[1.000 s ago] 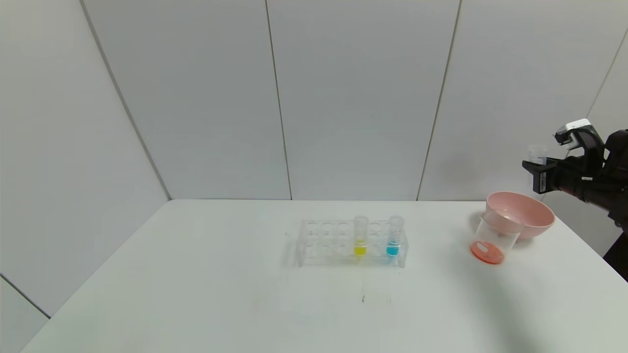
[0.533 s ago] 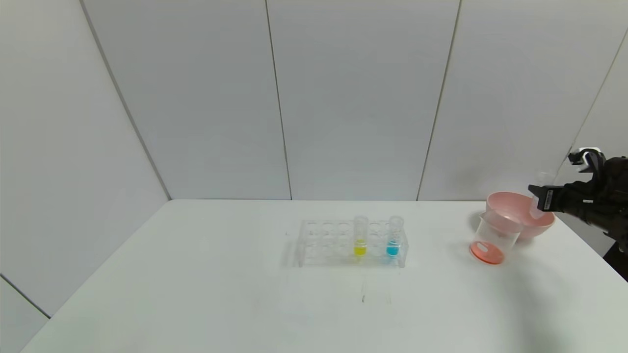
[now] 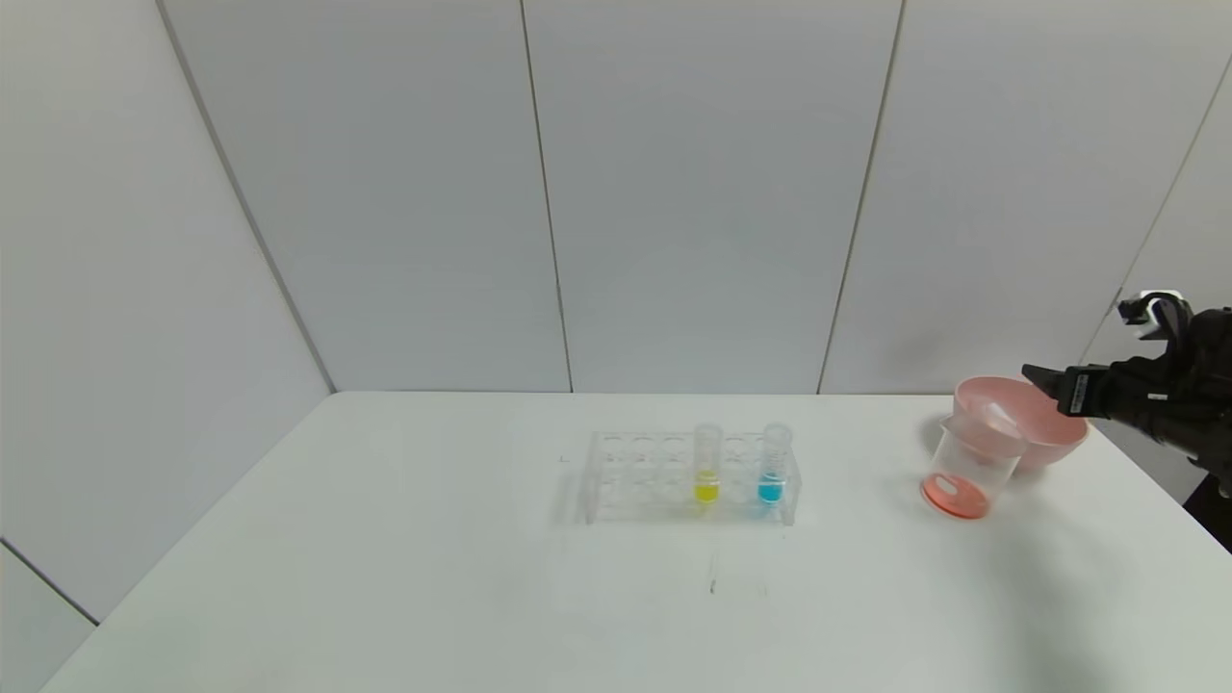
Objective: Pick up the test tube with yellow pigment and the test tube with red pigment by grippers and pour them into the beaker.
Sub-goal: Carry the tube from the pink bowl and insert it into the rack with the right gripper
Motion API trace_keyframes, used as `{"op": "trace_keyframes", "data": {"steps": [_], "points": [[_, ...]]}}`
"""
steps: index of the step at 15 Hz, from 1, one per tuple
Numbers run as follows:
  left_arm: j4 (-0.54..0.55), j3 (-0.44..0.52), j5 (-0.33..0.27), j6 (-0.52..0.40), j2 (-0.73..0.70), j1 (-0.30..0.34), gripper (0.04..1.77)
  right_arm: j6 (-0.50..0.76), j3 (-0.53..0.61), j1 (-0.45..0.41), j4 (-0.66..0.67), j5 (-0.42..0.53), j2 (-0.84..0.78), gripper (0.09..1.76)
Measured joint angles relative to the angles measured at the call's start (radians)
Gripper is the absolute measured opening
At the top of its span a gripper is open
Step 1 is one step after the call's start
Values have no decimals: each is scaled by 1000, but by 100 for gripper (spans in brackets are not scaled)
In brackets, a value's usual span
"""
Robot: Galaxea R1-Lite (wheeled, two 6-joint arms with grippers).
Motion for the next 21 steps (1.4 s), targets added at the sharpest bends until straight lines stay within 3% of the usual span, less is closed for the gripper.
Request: {"op": "trace_keyframes", "data": {"steps": [5, 12, 17, 21], "points": [[0, 0, 0, 0, 0, 0, 176, 57, -7, 90, 13, -17, -147, 151], [0, 0, 0, 0, 0, 0, 176, 145, 43, 526, 6, -514, -304, 163], [0, 0, 0, 0, 0, 0, 176, 175, 189, 847, -66, -698, -356, 167], [0, 0, 0, 0, 0, 0, 176, 199, 271, 1078, -200, -849, -291, 168]]}}
